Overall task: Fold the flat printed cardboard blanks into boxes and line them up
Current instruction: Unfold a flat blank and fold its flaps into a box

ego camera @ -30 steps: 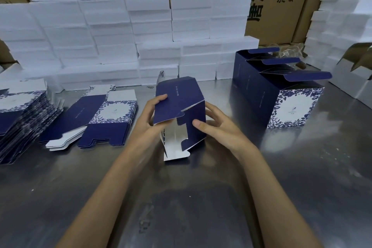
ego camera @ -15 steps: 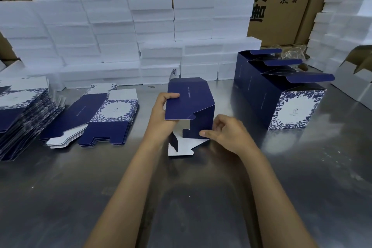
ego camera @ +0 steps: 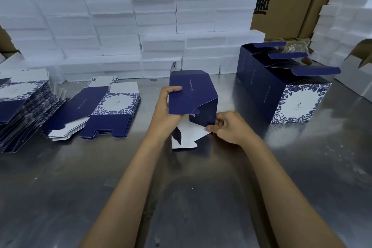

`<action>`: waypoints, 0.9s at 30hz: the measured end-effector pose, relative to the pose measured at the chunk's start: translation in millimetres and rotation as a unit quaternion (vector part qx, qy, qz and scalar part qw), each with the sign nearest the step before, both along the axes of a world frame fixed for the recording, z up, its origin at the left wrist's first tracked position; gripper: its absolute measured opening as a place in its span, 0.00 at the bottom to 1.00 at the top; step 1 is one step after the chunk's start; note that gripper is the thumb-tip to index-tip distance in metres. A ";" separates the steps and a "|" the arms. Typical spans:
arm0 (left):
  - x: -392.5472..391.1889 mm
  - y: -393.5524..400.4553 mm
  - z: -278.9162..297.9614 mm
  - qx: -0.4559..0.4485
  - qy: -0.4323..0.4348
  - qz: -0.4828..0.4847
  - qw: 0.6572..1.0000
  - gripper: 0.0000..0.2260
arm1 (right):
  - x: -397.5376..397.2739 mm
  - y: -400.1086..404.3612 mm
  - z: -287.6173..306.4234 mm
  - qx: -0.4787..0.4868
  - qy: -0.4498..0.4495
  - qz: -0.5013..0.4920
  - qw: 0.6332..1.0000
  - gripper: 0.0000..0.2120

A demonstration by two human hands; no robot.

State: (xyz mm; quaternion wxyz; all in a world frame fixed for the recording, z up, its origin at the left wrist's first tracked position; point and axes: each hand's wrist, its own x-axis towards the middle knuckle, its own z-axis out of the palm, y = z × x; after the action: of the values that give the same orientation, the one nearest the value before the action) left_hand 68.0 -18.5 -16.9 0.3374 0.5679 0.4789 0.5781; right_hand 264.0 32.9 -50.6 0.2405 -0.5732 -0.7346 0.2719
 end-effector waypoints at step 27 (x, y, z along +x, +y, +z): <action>-2.4 4.3 -5.8 0.006 0.013 -0.005 1.000 0.24 | 4.8 -9.2 7.5 0.145 0.054 0.008 0.988 0.23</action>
State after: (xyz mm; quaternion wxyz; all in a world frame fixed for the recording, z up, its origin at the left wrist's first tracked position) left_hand 65.6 -14.2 -22.7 0.3308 0.5798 0.4768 0.5719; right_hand 268.9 23.7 -43.1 0.3582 -0.5111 -0.7566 0.1951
